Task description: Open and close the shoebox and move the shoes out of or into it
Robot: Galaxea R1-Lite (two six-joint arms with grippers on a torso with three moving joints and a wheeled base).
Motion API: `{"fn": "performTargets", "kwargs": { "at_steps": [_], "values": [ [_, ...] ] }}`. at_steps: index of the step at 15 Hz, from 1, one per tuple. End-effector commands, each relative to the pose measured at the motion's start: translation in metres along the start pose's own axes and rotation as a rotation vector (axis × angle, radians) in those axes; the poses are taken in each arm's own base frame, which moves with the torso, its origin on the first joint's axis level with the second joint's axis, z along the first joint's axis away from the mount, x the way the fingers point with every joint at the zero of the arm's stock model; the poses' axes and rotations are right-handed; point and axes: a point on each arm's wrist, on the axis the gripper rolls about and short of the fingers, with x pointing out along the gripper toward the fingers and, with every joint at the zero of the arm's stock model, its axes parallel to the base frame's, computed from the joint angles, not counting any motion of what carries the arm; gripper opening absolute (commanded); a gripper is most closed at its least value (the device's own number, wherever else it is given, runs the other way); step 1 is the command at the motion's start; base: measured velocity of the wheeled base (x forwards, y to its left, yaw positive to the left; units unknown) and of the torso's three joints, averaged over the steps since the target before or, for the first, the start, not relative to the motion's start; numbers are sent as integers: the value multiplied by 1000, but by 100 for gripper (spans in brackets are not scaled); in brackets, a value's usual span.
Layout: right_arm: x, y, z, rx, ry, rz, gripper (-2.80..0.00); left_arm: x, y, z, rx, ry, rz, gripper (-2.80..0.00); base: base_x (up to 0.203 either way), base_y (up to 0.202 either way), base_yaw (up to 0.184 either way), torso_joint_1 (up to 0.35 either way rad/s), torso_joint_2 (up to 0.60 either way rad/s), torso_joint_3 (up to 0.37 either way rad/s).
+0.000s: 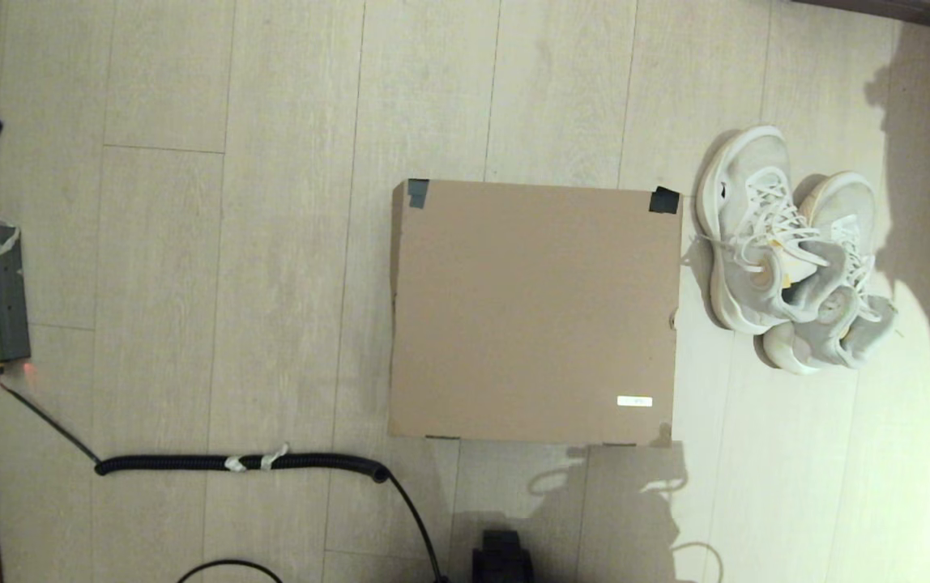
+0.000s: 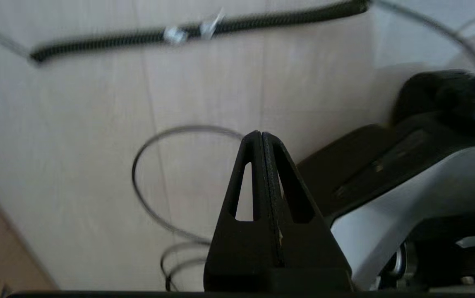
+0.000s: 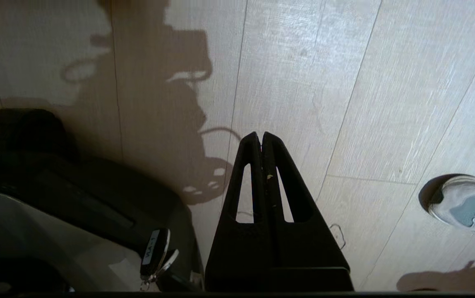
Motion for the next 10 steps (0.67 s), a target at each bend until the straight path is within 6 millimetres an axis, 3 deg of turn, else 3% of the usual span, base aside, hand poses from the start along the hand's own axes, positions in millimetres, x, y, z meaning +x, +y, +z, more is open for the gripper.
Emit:
{"fn": "performTargets", "kwargs": {
  "at_steps": [1,4,10],
  "values": [
    [-5,0,-3,8,-63,-6,-280,-9,-1,-5,12,-114,-14,-280,0,0,0,0,0,0],
    [-15,0,-8,-44,-199,25,-280,-18,-1,-11,14,-304,14,-280,0,0,0,0,0,0],
    [-12,0,-8,5,-229,6,-280,-17,0,-10,-73,-318,21,-280,0,0,0,0,0,0]
  ]
}}
